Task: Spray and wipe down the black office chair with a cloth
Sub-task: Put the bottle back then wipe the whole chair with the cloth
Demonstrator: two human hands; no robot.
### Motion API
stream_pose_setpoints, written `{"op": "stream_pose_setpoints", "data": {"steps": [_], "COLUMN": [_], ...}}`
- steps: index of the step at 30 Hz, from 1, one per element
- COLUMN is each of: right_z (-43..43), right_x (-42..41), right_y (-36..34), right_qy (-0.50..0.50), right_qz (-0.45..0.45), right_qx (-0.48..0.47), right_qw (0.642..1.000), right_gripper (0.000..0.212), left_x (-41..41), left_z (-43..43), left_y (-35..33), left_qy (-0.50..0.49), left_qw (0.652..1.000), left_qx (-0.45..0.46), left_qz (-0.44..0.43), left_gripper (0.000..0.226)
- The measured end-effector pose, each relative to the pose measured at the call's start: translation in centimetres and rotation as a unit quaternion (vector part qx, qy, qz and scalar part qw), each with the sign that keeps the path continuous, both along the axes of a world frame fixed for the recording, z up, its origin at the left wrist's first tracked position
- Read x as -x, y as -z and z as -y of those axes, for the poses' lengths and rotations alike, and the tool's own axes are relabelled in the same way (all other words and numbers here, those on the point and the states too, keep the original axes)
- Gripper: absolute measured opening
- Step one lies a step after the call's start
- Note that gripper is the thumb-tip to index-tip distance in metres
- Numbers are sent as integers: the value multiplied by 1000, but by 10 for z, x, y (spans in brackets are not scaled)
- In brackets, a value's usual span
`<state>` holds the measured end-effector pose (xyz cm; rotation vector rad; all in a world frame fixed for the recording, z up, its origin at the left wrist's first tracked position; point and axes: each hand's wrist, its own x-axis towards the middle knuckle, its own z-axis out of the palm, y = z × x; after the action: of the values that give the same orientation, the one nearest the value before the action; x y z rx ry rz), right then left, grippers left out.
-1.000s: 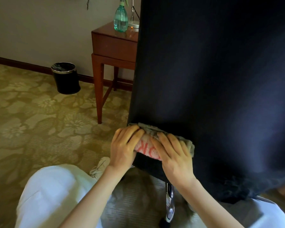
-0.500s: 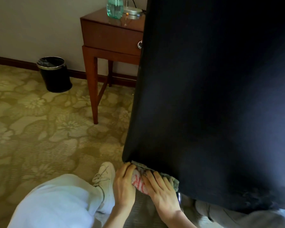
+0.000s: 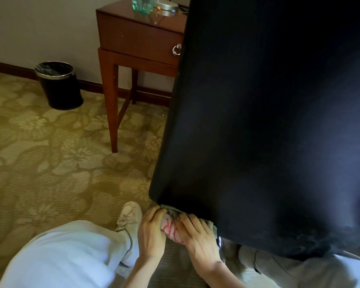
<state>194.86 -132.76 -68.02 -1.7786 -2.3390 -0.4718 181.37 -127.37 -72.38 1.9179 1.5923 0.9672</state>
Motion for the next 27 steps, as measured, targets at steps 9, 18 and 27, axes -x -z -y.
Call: {"op": "stream_pose_setpoints", "data": {"steps": [9,18,27], "right_z": [68,109,99], "right_x": [-83,-177,-179], "right_y": [-103,-182,-87], "right_qy": [19,6,-23], "right_qz": [-68,-31,-28], "right_qx": [-212,-310,-225], "right_qw": [975,950,974], "right_gripper": [33,31,29], "left_x": [-65,-143,-128], "left_z": [39,69,66], "left_y": [-135,-218,-132], "left_qy": [99,160,198], "left_qw": [946,878,912], "left_qx": [-305,-451,-356], "left_qz": [35,13,-54], "left_gripper": [24,30,26]}}
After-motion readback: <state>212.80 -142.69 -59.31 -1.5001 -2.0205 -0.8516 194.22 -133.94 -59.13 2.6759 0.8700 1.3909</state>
